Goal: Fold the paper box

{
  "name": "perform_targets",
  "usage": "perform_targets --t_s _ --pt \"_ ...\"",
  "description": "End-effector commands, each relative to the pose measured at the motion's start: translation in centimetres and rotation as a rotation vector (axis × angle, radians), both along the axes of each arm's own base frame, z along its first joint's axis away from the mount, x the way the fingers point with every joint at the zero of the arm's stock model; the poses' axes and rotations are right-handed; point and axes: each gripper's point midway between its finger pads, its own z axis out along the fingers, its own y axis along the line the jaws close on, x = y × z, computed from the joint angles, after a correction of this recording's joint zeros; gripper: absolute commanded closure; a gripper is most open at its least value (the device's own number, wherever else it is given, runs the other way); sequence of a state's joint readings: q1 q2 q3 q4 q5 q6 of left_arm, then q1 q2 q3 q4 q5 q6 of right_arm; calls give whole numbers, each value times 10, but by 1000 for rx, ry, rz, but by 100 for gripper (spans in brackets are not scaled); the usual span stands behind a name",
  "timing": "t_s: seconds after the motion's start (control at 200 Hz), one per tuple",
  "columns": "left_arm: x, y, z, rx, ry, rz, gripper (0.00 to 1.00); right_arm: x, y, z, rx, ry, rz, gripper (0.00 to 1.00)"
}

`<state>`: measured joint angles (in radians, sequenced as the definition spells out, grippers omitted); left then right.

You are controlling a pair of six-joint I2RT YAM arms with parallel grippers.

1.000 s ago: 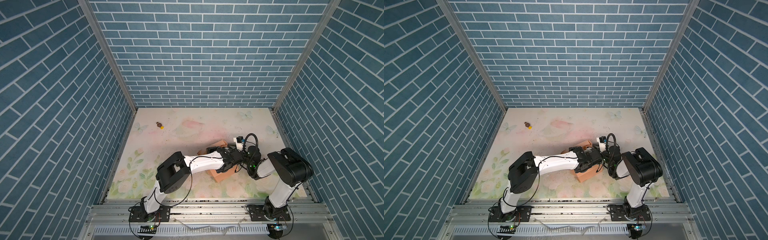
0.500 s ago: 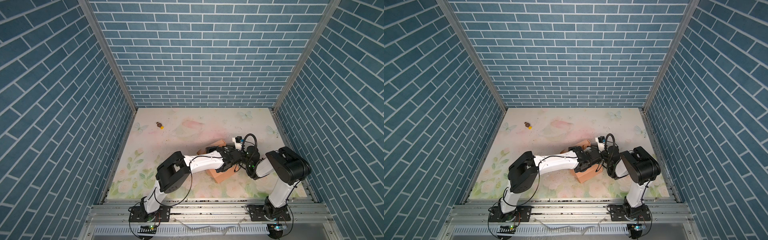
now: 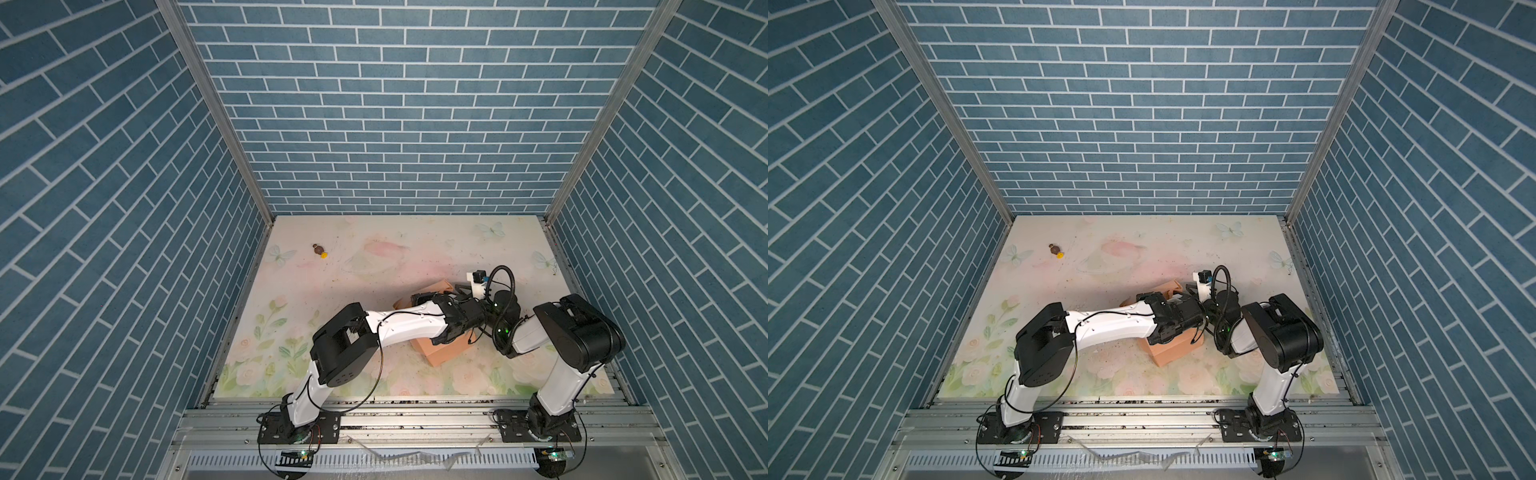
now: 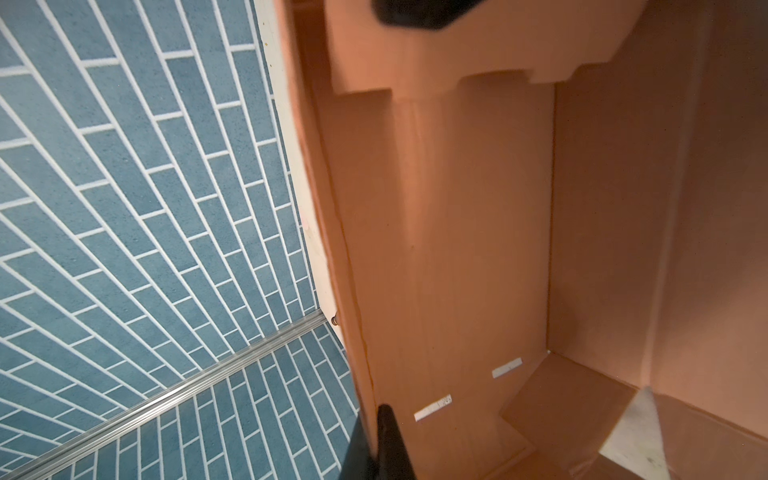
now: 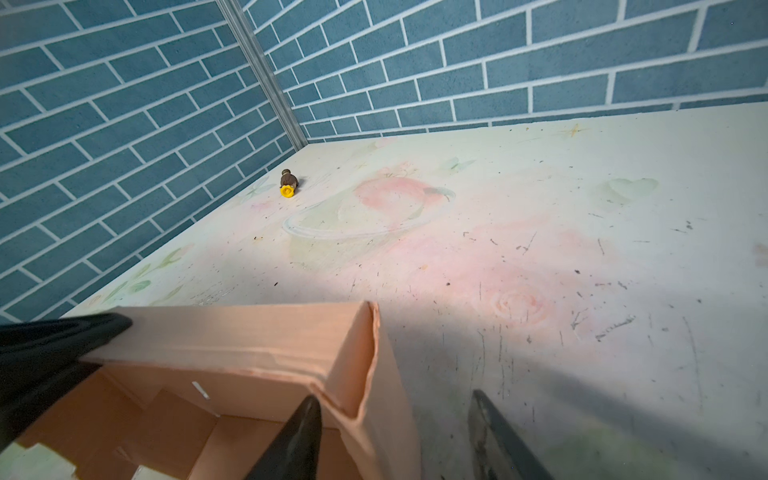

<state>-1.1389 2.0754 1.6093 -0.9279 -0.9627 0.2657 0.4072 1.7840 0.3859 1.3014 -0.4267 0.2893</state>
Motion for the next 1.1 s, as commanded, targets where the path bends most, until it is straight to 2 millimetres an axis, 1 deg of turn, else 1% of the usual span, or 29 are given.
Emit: perform_targets --t_s 0.0,0.135,0.235,0.325,0.42,0.515,0.63,0.74,0.915,1.095 --pt "-8 -9 4 -52 25 -25 94 5 11 10 1 -57 32 43" --pt "-8 -10 4 -52 26 -26 94 6 15 10 4 -63 35 44" --pt "-8 -10 3 -50 26 -26 94 7 15 9 6 -68 24 52" --pt "-8 -9 3 -48 24 -24 94 7 11 8 4 -71 4 63" --pt "-8 -10 4 -52 23 -25 94 5 6 9 5 -77 -18 67" --pt "-8 -10 4 -48 21 -25 94 2 4 9 4 -76 -26 66" --pt "-7 -9 4 -50 20 -24 94 -4 -1 12 2 -80 -35 54" --pt "-8 -9 4 -47 21 -23 94 -12 -6 12 -13 -77 -45 50" --pt "-8 -9 5 -52 18 -22 94 -20 -11 7 -33 -56 -53 50" --pt "-8 -8 5 -53 21 -20 94 -18 -9 1 -42 -43 -56 54"
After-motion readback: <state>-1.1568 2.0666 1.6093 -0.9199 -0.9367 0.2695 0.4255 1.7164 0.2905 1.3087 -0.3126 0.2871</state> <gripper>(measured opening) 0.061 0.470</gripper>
